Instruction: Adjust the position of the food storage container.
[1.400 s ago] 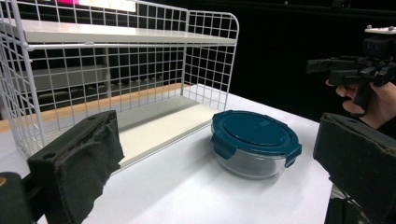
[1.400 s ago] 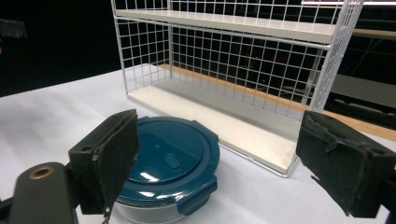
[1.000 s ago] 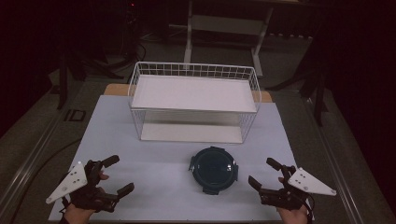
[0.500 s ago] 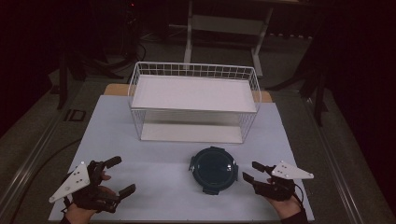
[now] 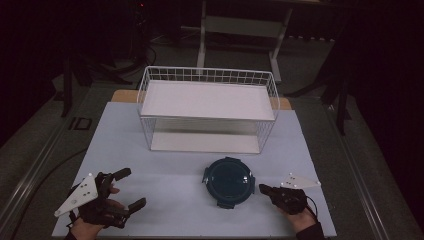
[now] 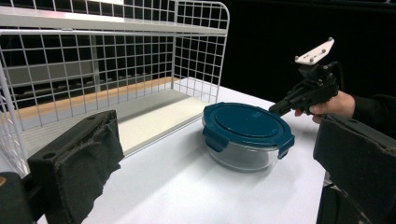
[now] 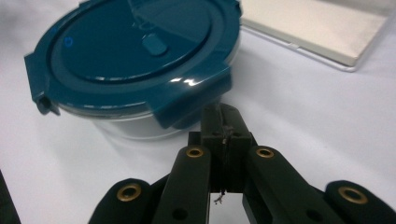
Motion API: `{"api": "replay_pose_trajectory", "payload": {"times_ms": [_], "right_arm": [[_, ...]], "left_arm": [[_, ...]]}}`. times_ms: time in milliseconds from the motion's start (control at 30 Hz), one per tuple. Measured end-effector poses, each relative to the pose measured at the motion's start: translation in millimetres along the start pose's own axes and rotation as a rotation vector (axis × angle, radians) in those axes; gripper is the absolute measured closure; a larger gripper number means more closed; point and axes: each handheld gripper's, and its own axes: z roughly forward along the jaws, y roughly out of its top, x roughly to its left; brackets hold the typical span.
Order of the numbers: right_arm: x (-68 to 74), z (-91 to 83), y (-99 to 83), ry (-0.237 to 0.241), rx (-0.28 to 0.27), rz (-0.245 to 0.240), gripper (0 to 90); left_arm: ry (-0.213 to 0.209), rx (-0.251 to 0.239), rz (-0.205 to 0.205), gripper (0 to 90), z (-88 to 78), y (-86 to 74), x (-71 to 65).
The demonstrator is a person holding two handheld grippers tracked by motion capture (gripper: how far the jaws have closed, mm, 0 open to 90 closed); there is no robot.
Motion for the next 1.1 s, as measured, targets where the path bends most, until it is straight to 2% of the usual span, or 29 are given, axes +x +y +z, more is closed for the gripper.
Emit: {"api": "replay_pose_trajectory", "payload": {"times_ms": [67,167,467,567,733,767,833,1100], "right_arm": [[2.1,3.1,0.2,0.008,0.015,-0.006,89.9],[3.6,6.2,0.6,0.032,0.021,0.01,89.9],[15.4,-2.7,-2.9,0.066,0.021,0.003,90.0],[15.4,-3.7,-4.0,0.081,0.02,0.015,90.0],[17.0,-5.3,-3.6,0.091,0.011,-0.004,90.0],[17.2,-5.4,-3.8,0.12,0.005,-0.008,90.0],[21.2,-4.9,-2.6,0.098,0.016,-0.036,90.0],[20.2,2.5,0.4,0.09,0.026,-0.025,90.0]], "left_arm": [[-0.001,0.002,-0.001,1.3,0.1,-0.3,0.4],[-0.001,0.0,-0.002,1.3,-0.2,-0.2,0.3],[-0.001,0.005,0.0,1.3,-0.2,-0.9,0.4],[-0.003,0.006,-0.002,1.3,0.0,-1.0,0.4],[-0.001,0.007,-0.004,1.3,0.0,-1.2,0.5],[-0.003,0.006,-0.005,1.3,0.0,-1.3,0.6],[-0.002,0.006,-0.005,1.3,0.1,-1.4,0.6],[-0.004,0.0,-0.007,1.3,-0.4,-1.0,0.8]]}}
